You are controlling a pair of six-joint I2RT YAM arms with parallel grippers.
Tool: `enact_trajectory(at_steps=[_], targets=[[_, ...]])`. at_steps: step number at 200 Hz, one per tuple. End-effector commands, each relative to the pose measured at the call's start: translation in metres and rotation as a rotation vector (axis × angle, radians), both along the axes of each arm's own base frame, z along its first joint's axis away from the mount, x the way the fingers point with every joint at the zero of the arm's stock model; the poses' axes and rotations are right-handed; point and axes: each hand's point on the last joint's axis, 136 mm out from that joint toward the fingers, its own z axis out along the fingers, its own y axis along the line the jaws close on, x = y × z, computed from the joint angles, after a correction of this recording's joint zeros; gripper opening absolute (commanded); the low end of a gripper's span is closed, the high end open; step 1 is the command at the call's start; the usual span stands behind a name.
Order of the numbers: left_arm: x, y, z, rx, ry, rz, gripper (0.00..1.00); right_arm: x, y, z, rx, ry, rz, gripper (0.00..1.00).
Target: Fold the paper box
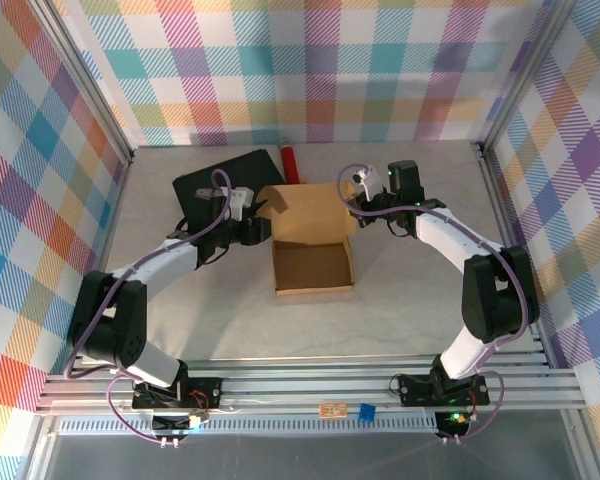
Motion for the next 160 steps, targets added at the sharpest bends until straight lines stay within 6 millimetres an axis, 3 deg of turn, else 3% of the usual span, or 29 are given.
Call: enact_trajectory(at_steps=[1,33,73,120,160], targets=[[0.015,-0.004,0.009,-0.029,-0.052,-0.001,0.52,0.001,0.007,0.007,0.017,-0.001,0.036,0.00],[0.020,-0.009,0.004,0.011,-0.032,0.007,0.43,0.003,0.008,0.008,0.017,-0.001,0.032,0.00],[0.019,-0.025,0.004,0.073,-0.026,0.023,0.24,0.005,0.007,0.008,0.021,0.005,0.010,0.00],[0.018,-0.029,-0.002,0.213,-0.018,0.146,0.02,0.012,0.001,0.012,0.031,0.012,-0.147,0.00],[0.030,-0.025,-0.003,0.322,-0.043,0.329,0.00,0.005,0.005,0.021,0.072,-0.057,-0.309,0.00]])
